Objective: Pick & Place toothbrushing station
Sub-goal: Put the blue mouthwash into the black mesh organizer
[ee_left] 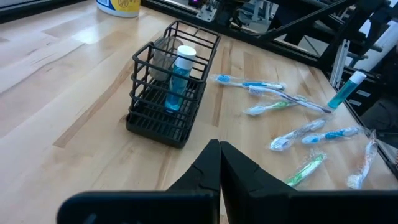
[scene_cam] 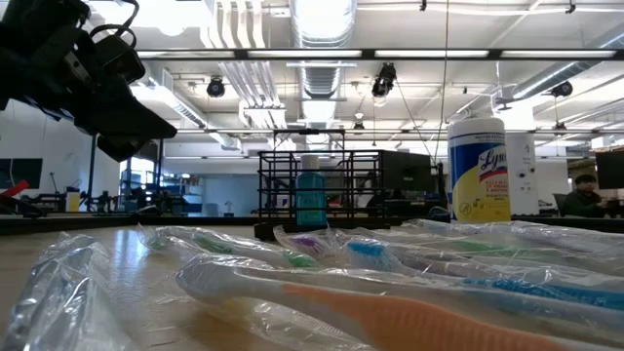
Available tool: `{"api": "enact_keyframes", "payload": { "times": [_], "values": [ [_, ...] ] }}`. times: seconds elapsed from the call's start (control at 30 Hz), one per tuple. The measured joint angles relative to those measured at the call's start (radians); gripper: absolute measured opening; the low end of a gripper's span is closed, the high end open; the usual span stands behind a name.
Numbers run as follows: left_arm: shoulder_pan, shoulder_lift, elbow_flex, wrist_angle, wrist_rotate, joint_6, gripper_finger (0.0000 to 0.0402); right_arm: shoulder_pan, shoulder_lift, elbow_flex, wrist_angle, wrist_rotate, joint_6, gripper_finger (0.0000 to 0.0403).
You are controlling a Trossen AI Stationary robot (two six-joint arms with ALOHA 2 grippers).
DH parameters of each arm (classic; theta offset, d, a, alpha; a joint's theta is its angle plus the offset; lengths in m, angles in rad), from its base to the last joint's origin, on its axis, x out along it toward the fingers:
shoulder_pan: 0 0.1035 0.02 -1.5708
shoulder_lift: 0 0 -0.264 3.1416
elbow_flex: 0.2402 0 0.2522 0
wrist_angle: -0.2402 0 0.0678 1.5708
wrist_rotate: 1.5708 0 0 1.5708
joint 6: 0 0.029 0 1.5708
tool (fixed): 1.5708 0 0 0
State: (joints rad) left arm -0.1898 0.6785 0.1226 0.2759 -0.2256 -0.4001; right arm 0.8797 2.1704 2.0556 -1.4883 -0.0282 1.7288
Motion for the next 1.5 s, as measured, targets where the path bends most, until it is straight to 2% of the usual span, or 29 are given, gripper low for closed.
{"api": "enact_keyframes", "payload": {
  "times": [1.27, 1.5],
  "values": [
    [0.0, 0.0, -0.013, -0.008, 0.003, -0.022, 0.0003, 0.006, 0.004, -0.151, 0.158, 0.028, -0.016, 0.0221],
    [0.0, 0.0, -0.013, -0.008, 0.003, -0.023, 0.0003, 0.006, 0.004, -0.151, 0.163, 0.028, -0.028, 0.0201]
  ]
}}
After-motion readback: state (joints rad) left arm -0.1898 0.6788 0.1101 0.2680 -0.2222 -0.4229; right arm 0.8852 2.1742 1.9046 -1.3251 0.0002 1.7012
